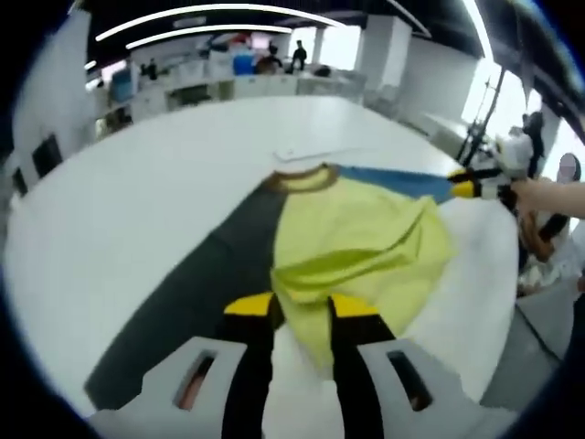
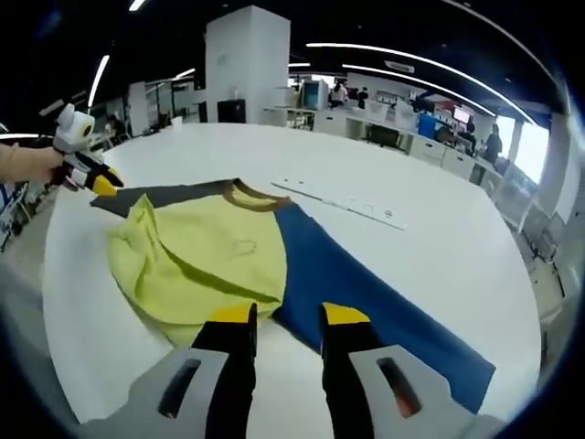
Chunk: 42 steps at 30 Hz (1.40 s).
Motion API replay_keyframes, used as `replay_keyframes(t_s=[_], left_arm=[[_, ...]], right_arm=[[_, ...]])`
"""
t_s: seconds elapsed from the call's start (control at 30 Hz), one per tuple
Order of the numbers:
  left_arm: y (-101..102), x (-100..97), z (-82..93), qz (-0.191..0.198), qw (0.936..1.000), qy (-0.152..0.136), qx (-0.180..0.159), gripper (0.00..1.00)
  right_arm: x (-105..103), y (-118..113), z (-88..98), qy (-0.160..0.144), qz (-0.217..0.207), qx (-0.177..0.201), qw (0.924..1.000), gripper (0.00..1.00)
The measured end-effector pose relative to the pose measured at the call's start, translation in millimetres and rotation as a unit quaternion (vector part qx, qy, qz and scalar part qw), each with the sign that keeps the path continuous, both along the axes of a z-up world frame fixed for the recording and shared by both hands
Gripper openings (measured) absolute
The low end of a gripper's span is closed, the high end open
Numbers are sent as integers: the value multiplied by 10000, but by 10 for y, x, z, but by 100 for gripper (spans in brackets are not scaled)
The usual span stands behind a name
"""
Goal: Fold the garment on the visible template until the final outline fits inside the template.
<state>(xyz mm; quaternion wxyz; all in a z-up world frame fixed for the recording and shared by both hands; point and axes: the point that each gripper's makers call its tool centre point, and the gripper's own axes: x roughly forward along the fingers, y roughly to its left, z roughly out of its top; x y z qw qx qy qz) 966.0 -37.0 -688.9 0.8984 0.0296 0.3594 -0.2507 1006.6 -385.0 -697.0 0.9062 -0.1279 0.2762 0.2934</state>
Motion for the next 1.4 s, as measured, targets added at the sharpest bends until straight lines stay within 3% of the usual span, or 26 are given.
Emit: replay_keyframes(t_s=[0.5,0.7,1.2,1.4], left_arm=[[-37,-489,563,37,9986,-457,-272,37],[-57,-722,842,138,9964,-704,-448,44],[-38,-1150,1197,212,9942,-896,-559,59],[-39,-1299,1354,325,9920,-954,-760,65]], right_arm=[[-468,-217,533,-244,-323,327,9986,40],[-685,-210,886,-627,-402,615,9953,43],[-1072,-254,1261,-900,-405,703,9926,51],[-1197,-268,1395,-968,-446,824,9909,55]])
